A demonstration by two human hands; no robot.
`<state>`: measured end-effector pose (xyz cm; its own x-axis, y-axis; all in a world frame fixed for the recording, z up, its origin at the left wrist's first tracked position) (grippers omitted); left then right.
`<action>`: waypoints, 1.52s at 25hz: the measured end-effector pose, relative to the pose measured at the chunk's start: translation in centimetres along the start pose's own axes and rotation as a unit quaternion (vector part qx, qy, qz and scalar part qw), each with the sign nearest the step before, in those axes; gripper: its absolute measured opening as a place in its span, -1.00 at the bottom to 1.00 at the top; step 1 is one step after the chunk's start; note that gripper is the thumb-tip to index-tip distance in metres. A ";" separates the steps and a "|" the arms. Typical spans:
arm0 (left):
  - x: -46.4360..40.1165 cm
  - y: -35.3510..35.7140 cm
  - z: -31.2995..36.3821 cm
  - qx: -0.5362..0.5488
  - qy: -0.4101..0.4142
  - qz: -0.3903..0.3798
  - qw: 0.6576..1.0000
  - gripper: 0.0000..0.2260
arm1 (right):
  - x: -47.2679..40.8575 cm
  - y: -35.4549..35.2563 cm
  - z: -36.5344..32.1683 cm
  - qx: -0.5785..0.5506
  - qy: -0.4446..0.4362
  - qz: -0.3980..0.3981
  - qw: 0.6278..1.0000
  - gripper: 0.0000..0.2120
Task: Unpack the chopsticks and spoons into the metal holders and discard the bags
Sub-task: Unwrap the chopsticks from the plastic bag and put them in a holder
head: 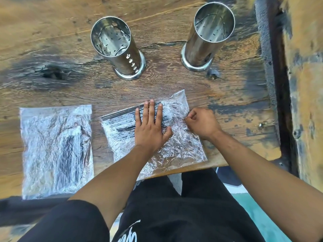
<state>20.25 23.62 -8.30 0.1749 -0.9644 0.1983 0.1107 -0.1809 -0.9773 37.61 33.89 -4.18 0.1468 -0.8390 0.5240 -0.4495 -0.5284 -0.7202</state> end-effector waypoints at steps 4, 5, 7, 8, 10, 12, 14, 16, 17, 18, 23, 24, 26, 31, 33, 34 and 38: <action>0.0 -0.2 0.0 -0.006 -0.001 -0.020 1.000 -0.22 | 0.2 -0.3 0.4 -0.024 0.008 0.006 1.000 -0.92; 0.0 -0.3 0.1 -0.005 -0.002 -0.023 1.000 -0.22 | 0.1 -0.6 0.7 -0.022 0.012 0.013 1.000 -0.92; 0.1 -0.4 0.2 -0.003 -0.005 -0.023 1.000 -0.22 | -0.2 -1.2 1.1 -0.009 0.016 0.030 0.999 -0.91; 0.1 -0.4 0.1 -0.004 -0.006 -0.024 1.000 -0.22 | -0.3 -1.5 1.4 -0.007 0.016 0.033 0.999 -0.90; 0.1 -0.4 0.1 -0.004 -0.005 -0.030 1.000 -0.22 | -0.6 -1.9 1.8 -0.010 0.018 0.032 0.999 -0.89; 0.0 -0.4 0.1 -0.005 -0.003 -0.035 0.999 -0.21 | -0.8 -2.3 2.2 -0.011 0.021 0.033 0.999 -0.88; 0.0 -0.3 0.0 -0.009 0.000 -0.035 0.999 -0.21 | -1.1 -2.7 2.8 -0.012 0.030 0.042 0.999 -0.87; -0.1 -0.2 0.0 -0.011 0.001 -0.030 0.999 -0.21 | -1.3 -3.1 3.4 -0.014 0.047 0.048 0.998 -0.86; -0.1 -0.2 -0.1 -0.010 0.002 -0.029 1.000 -0.21 | -1.3 -3.2 3.6 -0.017 0.053 0.049 0.997 -0.86; -0.1 -0.1 -0.1 -0.009 0.002 -0.028 1.000 -0.21 | -1.4 -3.3 3.8 -0.023 0.056 0.050 0.997 -0.86; 0.0 -0.2 0.0 -0.001 0.003 -0.028 1.000 -0.20 | -1.3 -3.5 4.1 -0.042 0.088 0.042 0.994 -0.74; 0.0 -0.2 0.0 -0.001 0.002 -0.028 1.000 -0.20 | -1.0 -3.7 4.0 -0.037 0.095 0.031 0.994 -0.58; 0.1 -0.3 0.0 -0.001 -0.001 -0.028 1.000 -0.20 | 0.4 -3.8 3.3 -0.010 0.085 -0.023 0.996 -0.35; 0.1 -0.5 0.0 0.001 0.002 -0.032 0.999 -0.20 | 3.8 -2.4 1.4 0.140 -0.005 -0.131 0.981 -0.30; -0.1 -0.5 0.0 -0.001 0.003 -0.033 0.999 -0.21 | 4.4 -1.4 1.5 0.181 -0.029 -0.136 0.974 -0.34; -0.1 -0.5 0.0 -0.001 0.003 -0.035 0.999 -0.22 | 4.7 -0.9 1.7 0.196 -0.040 -0.138 0.970 -0.39; 0.0 -0.4 0.0 0.000 0.004 -0.036 0.999 -0.22 | 5.2 -0.6 3.9 0.191 -0.064 -0.167 0.965 -0.54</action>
<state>20.18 23.72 -7.89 0.1592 -0.9505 0.2667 0.1227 -0.2490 -0.9607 42.08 29.32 -2.82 0.3453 -0.6100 0.7132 -0.0035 -0.7608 -0.6490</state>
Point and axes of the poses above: each hand's wrist, its own x-axis away from the middle knuckle, its own y-axis out of the palm, z = x × y, the point moved 3 cm from there along -x, towards the middle knuckle, and after that the axes turned 9 degrees about z, right-handed, at the moved point
